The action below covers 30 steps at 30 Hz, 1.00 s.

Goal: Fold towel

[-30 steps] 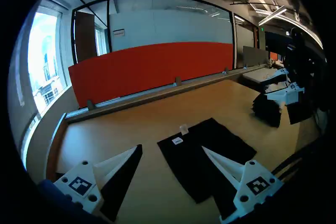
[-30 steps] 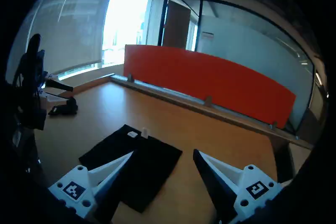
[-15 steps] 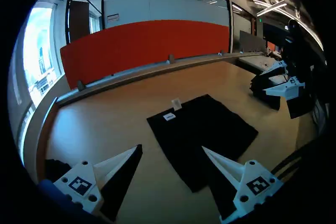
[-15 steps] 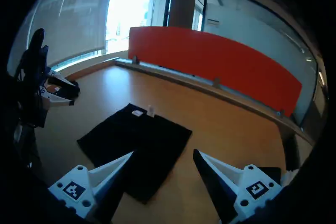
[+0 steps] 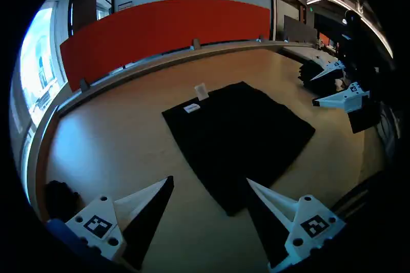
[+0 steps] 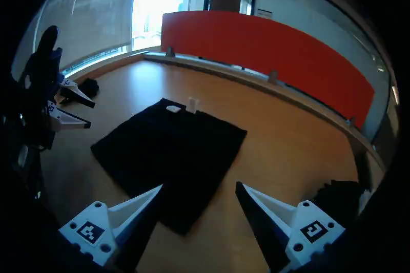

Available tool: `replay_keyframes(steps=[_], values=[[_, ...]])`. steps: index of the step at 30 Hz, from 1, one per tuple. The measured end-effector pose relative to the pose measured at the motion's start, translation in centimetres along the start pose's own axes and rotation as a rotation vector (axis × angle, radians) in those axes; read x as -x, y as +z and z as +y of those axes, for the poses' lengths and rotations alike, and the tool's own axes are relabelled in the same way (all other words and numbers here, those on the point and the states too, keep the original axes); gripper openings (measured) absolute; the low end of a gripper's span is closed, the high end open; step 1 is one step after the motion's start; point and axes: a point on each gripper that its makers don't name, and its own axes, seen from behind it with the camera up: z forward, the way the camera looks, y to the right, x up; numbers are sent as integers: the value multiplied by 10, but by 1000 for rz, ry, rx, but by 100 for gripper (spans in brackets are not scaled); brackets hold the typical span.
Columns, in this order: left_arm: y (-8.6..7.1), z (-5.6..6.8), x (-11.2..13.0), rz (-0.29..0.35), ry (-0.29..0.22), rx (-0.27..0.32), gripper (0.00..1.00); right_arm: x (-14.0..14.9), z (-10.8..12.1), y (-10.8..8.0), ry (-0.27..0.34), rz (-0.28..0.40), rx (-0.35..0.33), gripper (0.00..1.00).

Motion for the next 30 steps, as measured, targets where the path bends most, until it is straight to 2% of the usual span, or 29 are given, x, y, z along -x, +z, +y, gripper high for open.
replay_keyframes(steps=[8,14,23,30], values=[[12,16,25,-66,16,49,94,32,-9,10,5,-55,-16,100],[17,26,43,-123,-1,83,94,52,-14,13,8,-90,-26,100],[21,29,58,-172,11,86,94,66,-15,14,-14,-114,-34,99],[23,31,64,-190,19,84,93,78,-19,15,-19,-138,-53,90]])
